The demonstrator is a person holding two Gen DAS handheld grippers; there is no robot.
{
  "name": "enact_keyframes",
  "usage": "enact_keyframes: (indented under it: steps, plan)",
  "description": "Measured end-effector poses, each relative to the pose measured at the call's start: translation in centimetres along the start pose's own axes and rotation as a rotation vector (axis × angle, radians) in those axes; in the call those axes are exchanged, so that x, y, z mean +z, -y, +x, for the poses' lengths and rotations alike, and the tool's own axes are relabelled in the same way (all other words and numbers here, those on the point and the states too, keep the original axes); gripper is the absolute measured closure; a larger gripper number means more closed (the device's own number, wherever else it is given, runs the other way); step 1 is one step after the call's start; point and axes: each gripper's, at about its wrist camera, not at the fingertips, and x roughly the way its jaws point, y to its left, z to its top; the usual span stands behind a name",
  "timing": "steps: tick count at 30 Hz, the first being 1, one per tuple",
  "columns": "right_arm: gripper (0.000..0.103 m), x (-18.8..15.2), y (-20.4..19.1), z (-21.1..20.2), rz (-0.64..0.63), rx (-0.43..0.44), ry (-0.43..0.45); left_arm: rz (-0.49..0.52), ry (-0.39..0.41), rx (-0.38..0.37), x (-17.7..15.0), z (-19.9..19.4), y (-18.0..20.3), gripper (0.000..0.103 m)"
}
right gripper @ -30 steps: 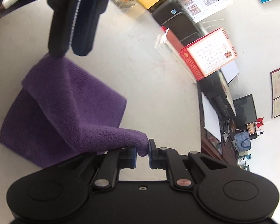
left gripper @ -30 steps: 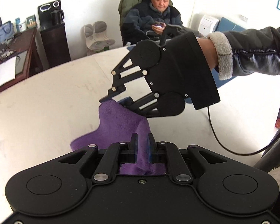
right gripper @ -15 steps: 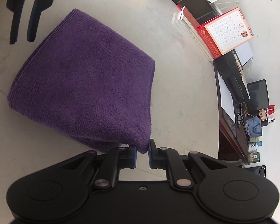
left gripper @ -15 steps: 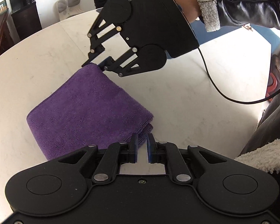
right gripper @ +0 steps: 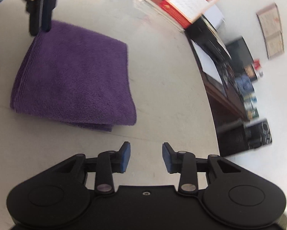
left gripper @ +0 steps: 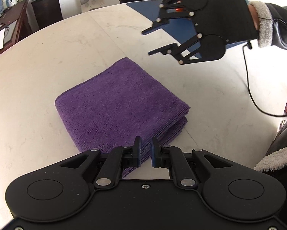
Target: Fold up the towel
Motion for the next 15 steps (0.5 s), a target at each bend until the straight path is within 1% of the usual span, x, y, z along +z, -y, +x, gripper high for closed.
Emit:
enact_keyframes:
  steps: [2,4,5,6,8,10,12,15]
  plan:
    - [0.068,-0.1,0.8,-1.9,0.338,0.097,0.007,-0.003,0.018,-0.007,-0.3,-0.3,-0.3,0.095]
    - [0.065,-0.7,0.7,-2.9,0.628,0.189,0.009,-0.004,0.035,-0.023,-0.4,-0.4,-0.7,0.094]
    - [0.065,-1.1,0.1,-3.2,0.766,0.217,-0.003,-0.003,0.044,-0.036,-0.4,-0.4,-0.9,0.094]
    - [0.065,-1.3,-0.5,-3.2,0.859,0.222,-0.023,0.003,0.053,-0.047,-0.3,-0.5,-1.2,0.093]
    - [0.065,-1.5,-1.8,-2.8,0.959,0.194,-0.082,0.013,0.069,-0.056,-0.1,-0.6,-1.8,0.093]
    - [0.066,-1.8,-2.7,-2.3,1.04,0.19,-0.122,0.013,0.083,-0.057,0.1,-0.4,-2.9,0.092]
    - [0.066,-2.3,-3.4,-1.8,1.135,0.198,-0.141,0.008,0.095,-0.053,0.2,-0.3,-4.0,0.092]
    - [0.066,-2.6,-3.9,-1.3,1.234,0.187,-0.15,-0.012,0.1,-0.061,0.2,0.3,-5.7,0.091]
